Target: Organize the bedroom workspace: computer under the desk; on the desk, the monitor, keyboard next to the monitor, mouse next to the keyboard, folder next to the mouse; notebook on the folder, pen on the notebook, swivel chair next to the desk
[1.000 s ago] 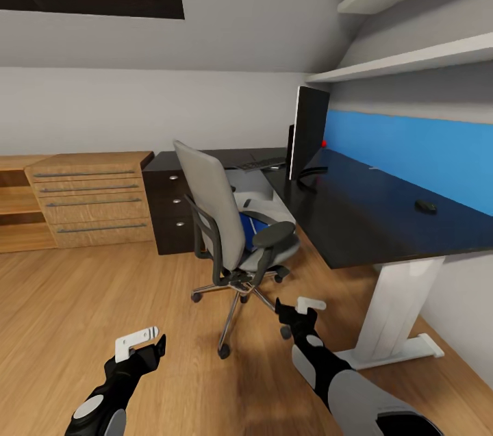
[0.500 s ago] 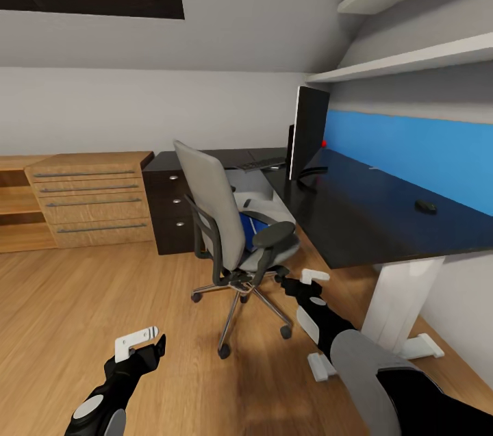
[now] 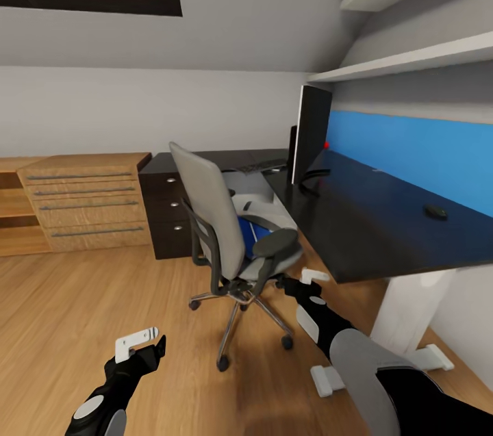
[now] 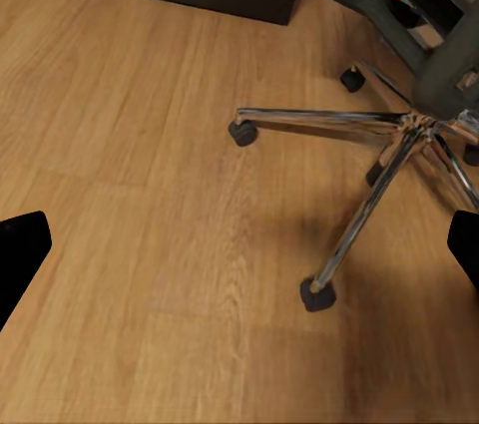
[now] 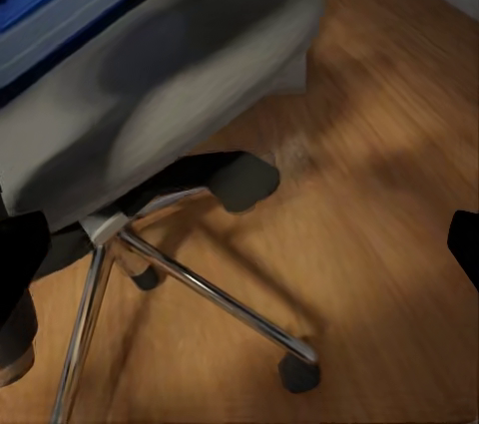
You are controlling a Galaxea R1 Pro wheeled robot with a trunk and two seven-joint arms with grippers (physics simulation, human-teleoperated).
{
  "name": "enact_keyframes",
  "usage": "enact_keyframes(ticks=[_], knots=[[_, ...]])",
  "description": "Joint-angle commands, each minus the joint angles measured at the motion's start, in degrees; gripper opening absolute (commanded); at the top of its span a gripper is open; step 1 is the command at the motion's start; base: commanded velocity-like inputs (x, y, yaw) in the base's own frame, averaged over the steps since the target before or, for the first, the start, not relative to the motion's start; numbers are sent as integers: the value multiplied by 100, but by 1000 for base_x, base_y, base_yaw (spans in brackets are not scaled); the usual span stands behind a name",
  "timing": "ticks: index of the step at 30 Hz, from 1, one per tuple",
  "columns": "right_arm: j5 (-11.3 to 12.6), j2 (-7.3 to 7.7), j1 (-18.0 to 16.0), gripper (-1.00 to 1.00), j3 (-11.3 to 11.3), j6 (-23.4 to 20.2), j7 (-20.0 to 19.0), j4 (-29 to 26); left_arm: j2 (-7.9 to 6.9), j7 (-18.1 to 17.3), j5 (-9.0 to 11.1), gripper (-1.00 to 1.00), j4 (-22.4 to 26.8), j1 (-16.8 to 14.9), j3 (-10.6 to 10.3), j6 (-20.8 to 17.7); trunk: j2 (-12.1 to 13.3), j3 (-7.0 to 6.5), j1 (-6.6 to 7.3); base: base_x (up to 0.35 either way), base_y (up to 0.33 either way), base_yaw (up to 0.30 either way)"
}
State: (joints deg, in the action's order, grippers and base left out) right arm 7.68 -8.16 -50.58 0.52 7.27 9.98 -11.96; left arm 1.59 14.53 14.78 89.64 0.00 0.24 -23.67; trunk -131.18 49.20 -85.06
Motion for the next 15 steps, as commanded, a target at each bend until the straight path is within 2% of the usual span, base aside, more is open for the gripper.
enact_keyframes(ticks=[1,4,8,15], knots=[[97,-6,-4,100,8,27,3,7,3,33,60,100,10,0,2,-21,-2,5,-2,256,0,0],[289,-3,-4,100,10,31,-2,9,0,33,60,100,10,0,2,-24,-2,5,-2,217,0,0],[329,-2,-4,100,9,38,-5,9,0,33,60,100,10,0,2,-24,-2,5,-2,237,0,0],[346,-33,-4,100,9,98,-16,6,-1,33,60,100,10,0,4,-24,-2,5,-2,55,0,0]])
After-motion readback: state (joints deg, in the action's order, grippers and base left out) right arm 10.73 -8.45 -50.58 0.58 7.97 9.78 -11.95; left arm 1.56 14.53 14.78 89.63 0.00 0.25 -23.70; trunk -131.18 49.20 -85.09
